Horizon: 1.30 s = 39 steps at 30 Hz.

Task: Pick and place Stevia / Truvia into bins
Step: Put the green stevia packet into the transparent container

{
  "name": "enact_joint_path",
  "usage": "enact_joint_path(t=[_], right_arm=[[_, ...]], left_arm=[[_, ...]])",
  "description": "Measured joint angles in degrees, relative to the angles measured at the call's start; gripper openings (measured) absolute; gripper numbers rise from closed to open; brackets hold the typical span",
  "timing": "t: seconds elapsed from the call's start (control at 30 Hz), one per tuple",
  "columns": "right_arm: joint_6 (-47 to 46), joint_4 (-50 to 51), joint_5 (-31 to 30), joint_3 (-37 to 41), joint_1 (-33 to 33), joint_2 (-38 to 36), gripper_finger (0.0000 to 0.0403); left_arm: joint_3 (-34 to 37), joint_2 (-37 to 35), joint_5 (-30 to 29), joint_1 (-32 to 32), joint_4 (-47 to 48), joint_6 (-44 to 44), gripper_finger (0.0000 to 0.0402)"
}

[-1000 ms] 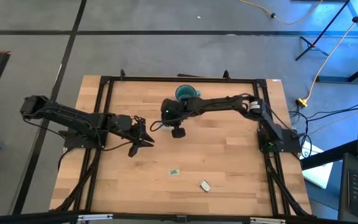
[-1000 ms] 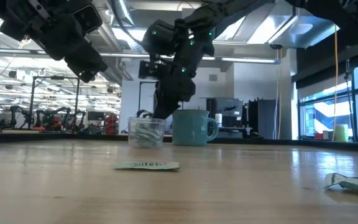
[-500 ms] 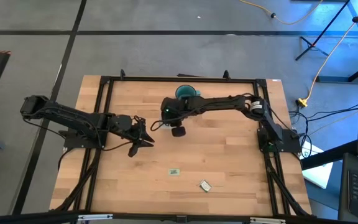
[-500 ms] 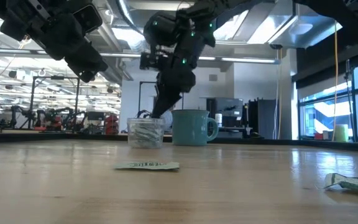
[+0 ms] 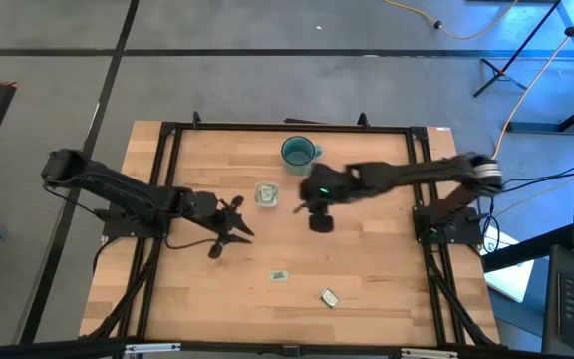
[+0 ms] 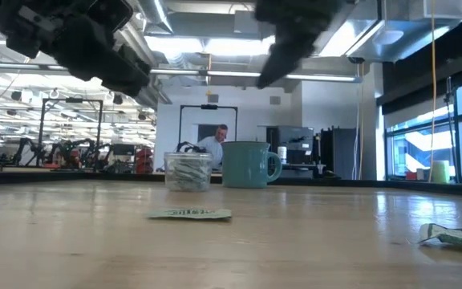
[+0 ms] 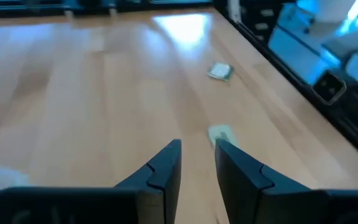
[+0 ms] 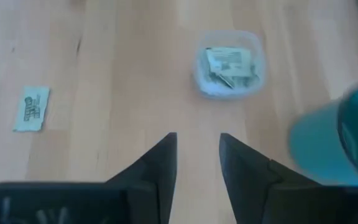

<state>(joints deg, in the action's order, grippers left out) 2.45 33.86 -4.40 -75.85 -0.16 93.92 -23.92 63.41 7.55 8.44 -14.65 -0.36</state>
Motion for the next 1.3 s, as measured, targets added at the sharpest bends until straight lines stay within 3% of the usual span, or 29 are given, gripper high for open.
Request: enact_joint_path(t=[0.2, 0.4, 0.7, 1.0, 1.3], right_arm=[[-10.0, -13.4, -5.0, 17.8, 5.8, -13.4, 0.0123], [-12.8, -22.5, -5.3, 27.7, 7.6, -19.5, 0.0123], [-13.0, -23.3, -5.2, 29.4, 7.6, -20.2, 0.0123], [-12.8, -24.0, -5.2, 29.4, 7.6, -20.2, 0.0123], [-12.7, -24.2, -5.2, 29.4, 7.6, -20.2, 0.0123]], left_arm=[[-6.2, 12.3, -1.5, 5.7, -2.8, 4.3, 0.0093], [-16.7, 25.8, -6.0, 10.1, 3.2, 6.5, 0.0093], [-25.3, 38.9, -6.5, 12.2, 6.3, 4.1, 0.0093], [-26.3, 42.8, -8.5, 12.9, 9.5, -1.2, 0.0089], [-26.3, 42.5, -10.3, 13.6, 11.8, -1.9, 0.0016]])
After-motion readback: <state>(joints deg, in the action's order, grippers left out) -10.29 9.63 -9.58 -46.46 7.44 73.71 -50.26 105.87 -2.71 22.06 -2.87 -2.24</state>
